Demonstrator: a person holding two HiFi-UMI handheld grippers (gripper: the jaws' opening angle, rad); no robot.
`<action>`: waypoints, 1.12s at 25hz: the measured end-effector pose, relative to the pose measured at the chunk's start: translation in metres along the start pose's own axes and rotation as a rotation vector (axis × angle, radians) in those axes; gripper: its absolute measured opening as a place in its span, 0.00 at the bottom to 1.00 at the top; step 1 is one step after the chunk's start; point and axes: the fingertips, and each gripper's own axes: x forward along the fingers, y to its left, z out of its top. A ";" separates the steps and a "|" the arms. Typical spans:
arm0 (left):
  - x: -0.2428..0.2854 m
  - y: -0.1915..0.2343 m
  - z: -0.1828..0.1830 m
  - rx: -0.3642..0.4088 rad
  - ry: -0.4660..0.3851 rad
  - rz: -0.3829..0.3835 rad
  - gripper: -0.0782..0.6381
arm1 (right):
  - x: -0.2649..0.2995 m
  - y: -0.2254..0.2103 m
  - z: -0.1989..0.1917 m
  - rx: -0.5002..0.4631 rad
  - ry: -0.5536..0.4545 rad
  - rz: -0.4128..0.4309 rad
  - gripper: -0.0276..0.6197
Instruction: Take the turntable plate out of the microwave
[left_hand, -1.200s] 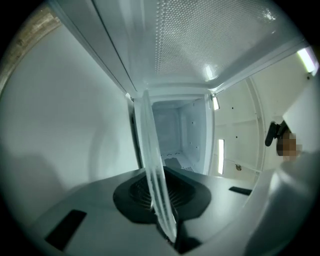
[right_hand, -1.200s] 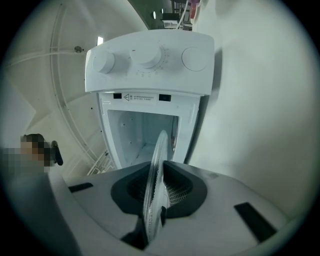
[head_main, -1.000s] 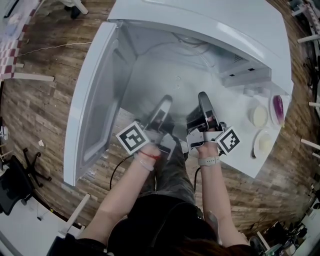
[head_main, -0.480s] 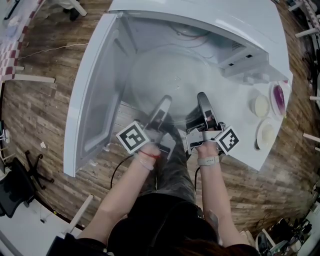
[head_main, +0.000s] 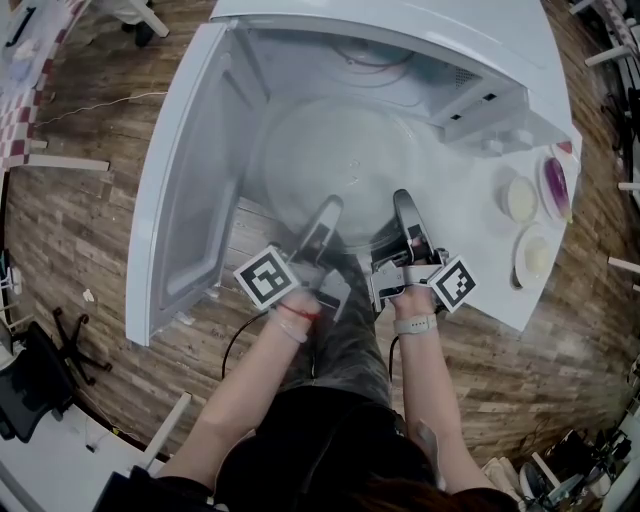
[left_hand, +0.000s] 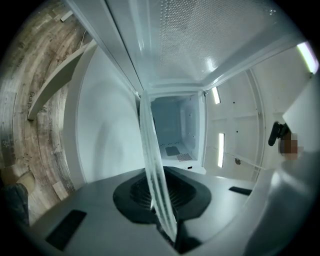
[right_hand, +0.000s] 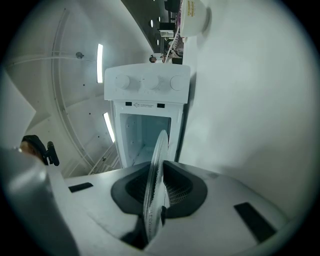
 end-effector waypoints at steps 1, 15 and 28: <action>-0.001 0.001 -0.001 -0.001 0.002 0.001 0.16 | -0.002 -0.001 -0.001 0.000 -0.002 -0.001 0.11; -0.021 0.007 -0.017 0.001 0.049 0.012 0.16 | -0.030 -0.005 -0.012 -0.004 -0.038 -0.021 0.11; -0.046 0.016 -0.039 -0.010 0.095 0.017 0.16 | -0.067 -0.013 -0.027 -0.002 -0.081 -0.042 0.11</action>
